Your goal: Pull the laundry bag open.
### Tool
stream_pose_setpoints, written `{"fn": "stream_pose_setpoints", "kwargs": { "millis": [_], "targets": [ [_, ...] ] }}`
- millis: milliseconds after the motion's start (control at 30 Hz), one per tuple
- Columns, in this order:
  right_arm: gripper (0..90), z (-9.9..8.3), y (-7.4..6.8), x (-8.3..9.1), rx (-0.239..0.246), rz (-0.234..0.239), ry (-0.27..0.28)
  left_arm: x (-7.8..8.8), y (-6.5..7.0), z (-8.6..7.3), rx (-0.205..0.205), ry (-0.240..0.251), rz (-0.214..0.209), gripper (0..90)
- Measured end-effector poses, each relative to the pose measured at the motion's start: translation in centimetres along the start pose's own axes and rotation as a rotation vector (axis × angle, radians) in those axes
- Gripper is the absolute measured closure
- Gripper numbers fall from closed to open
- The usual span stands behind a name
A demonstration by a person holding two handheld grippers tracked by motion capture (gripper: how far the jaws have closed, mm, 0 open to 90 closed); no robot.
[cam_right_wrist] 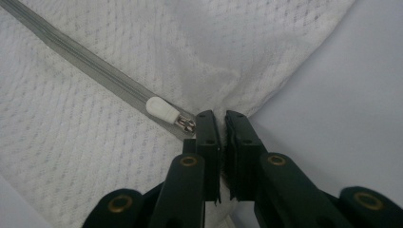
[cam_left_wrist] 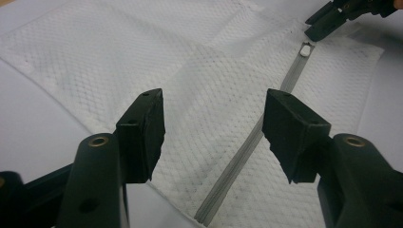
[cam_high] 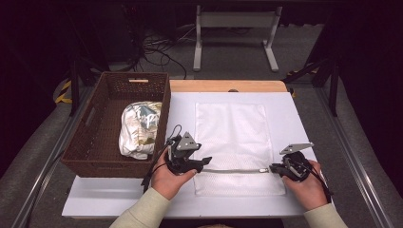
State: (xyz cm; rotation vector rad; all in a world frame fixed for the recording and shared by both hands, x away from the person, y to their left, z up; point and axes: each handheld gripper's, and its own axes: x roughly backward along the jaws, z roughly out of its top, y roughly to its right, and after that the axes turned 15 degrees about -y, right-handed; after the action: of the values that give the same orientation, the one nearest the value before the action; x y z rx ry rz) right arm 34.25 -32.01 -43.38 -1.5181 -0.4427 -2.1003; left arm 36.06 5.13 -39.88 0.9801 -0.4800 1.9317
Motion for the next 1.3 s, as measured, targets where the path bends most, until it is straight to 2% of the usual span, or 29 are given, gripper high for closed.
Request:
{"fn": "stream_pose_setpoints", "kwargs": {
  "millis": [267,333,533,600,700,833,900,1033,1100,1133,1167,1300],
  "targets": [
    [86.1,-0.1,0.4,0.4,-0.001,0.028,0.028,-0.2,0.2,0.6,0.006,0.021,-0.045,41.0],
    [86.3,-0.2,0.6,0.6,0.002,0.041,0.045,-0.3,0.4,1.1,0.009,0.036,-0.074,41.3],
    [86.6,-0.2,1.0,1.3,0.019,0.07,0.103,-1.4,2.8,4.2,-0.071,0.055,-0.108,41.5],
    [86.7,-0.3,1.2,1.4,0.035,0.081,0.127,-1.7,3.1,4.6,-0.078,0.063,-0.115,41.5],
    [86.9,-0.3,1.4,1.6,0.044,0.101,0.153,-2.8,3.9,5.7,-0.08,0.094,-0.147,41.9],
    [86.9,-0.3,1.7,1.8,0.047,0.13,0.177,-3.7,4.5,6.4,-0.096,0.103,-0.151,42.1],
    [87.0,-0.3,1.8,1.9,0.047,0.14,0.185,-4.4,4.8,6.8,-0.086,0.114,-0.167,43.5],
    [87.0,-0.1,1.8,2.0,0.044,0.153,0.196,-5.3,5.4,7.4,-0.103,0.117,-0.157,49.2],
    [87.0,-0.1,1.8,2.0,0.048,0.152,0.198,-5.6,5.6,7.5,-0.104,0.117,-0.167,54.7],
    [87.1,-0.1,1.8,2.1,0.052,0.15,0.202,-6.0,5.8,7.6,-0.102,0.117,-0.165,54.7],
    [87.0,-0.2,1.8,2.1,0.054,0.152,0.206,-6.2,6.0,7.7,-0.098,0.111,-0.155,58.4],
    [87.0,-0.3,1.8,2.2,0.056,0.152,0.213,-7.7,6.5,8.0,-0.069,0.083,-0.167,59.9]
  ]
}}
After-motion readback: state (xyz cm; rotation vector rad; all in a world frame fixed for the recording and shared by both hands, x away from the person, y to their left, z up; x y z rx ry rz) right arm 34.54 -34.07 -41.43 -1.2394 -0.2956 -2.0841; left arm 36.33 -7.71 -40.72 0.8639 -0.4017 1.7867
